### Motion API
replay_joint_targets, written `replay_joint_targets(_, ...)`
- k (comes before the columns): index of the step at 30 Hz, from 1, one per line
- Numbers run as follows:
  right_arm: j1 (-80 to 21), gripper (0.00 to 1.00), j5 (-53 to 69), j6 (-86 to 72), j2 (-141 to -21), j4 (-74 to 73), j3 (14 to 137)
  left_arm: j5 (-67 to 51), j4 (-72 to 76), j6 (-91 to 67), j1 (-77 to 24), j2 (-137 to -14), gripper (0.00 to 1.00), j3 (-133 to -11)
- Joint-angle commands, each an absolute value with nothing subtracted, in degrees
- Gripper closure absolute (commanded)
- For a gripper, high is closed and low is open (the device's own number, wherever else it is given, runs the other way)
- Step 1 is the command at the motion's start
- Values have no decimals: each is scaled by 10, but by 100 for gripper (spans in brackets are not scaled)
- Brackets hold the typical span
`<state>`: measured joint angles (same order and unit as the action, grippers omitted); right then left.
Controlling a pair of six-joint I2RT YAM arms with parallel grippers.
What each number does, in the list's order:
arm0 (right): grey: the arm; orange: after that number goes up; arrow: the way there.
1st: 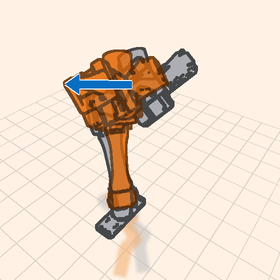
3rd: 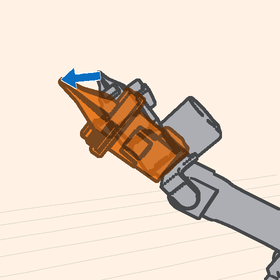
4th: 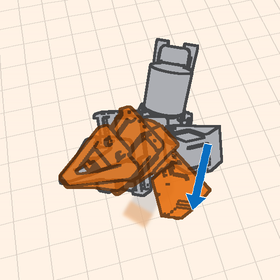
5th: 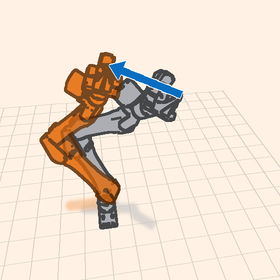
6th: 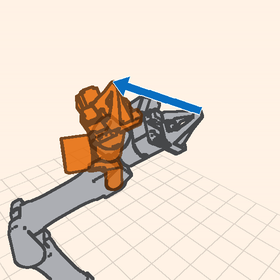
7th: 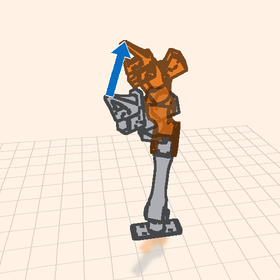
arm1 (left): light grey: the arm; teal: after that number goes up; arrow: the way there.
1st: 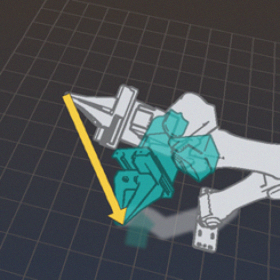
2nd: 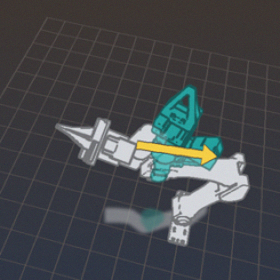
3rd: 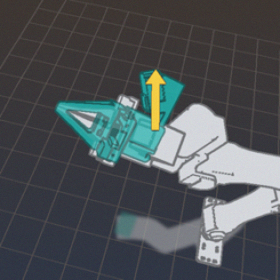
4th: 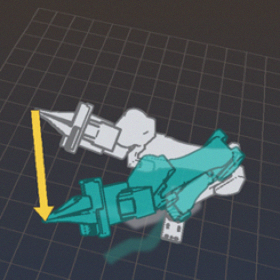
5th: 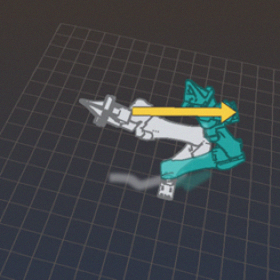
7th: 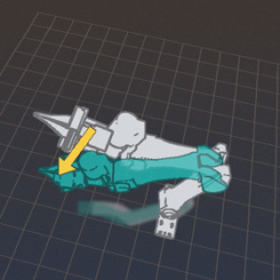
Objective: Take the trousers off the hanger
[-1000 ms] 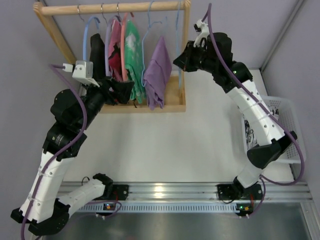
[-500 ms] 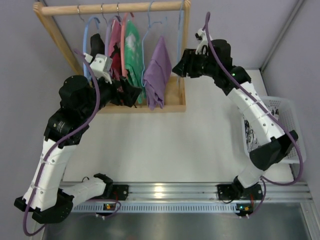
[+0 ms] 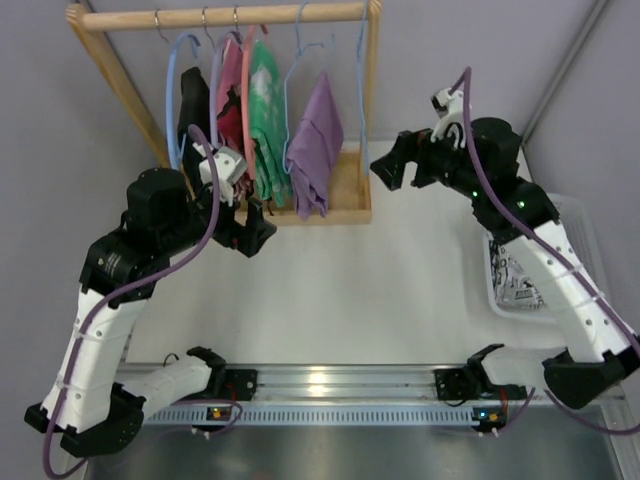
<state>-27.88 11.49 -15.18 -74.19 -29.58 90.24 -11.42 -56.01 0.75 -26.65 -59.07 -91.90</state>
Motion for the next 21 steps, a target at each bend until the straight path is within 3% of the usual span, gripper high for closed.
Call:
replay_joint_targets(1,-266,1,88,-99,-666,-271,858,-144,-610,58,-257,-554,1,-904)
replay_joint_targets(11,-222,1,86,-34,-454,-310,699,-45,-616,78,-222,-487,1,-811)
replay_joint_targets(21,-192,1,84,-5,-347,-363,633,-47,-615,60,-118,-443,1,-793)
